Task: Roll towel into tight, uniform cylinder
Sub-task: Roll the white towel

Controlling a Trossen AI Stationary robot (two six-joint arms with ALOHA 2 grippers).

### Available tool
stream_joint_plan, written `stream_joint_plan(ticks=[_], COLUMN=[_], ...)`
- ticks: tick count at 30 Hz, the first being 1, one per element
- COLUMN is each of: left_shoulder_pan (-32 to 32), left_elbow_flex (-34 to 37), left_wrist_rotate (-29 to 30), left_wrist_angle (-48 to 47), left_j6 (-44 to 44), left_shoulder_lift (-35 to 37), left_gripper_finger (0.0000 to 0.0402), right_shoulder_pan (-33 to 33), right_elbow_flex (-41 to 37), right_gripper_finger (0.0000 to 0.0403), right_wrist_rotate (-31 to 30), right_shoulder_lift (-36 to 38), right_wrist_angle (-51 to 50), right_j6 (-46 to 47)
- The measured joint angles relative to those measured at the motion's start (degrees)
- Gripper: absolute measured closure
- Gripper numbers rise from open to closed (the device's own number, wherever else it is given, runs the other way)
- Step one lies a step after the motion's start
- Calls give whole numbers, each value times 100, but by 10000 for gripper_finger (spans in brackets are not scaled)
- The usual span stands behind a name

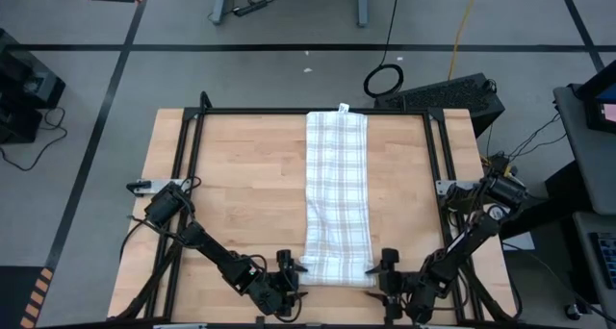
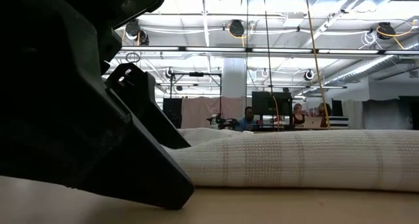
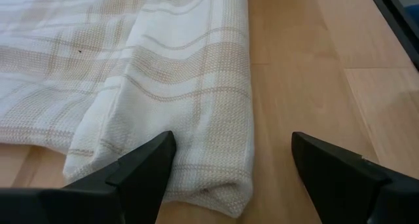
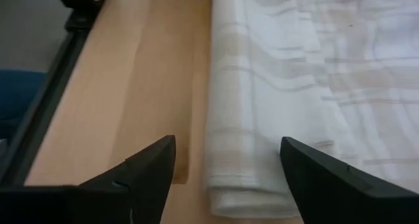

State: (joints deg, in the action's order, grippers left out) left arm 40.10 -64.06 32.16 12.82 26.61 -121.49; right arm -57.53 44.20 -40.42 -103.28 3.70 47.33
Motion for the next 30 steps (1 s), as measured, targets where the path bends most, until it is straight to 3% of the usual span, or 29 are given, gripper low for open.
stream_joint_plan(ticks=[10, 16, 22, 30], left_shoulder_pan=[0, 0, -18, -28], left_elbow_flex=[1, 10, 3, 1], left_wrist_rotate=[4, 200, 299, 292], left_wrist_angle=[8, -39, 4, 24], left_j6=[0, -219, -543, -720], left_shoulder_lift=[8, 195, 306, 312], left_gripper_finger=[85, 85, 85, 85], right_shoulder_pan=[205, 282, 284, 316], right_elbow_flex=[-2, -2, 1, 5], right_gripper_finger=[137, 200, 265, 308], right_wrist_rotate=[157, 441, 350, 419], right_shoulder_lift=[0, -17, -151, -153], right_wrist_angle=[-249, -297, -252, -172], right_j6=[7, 17, 83, 59])
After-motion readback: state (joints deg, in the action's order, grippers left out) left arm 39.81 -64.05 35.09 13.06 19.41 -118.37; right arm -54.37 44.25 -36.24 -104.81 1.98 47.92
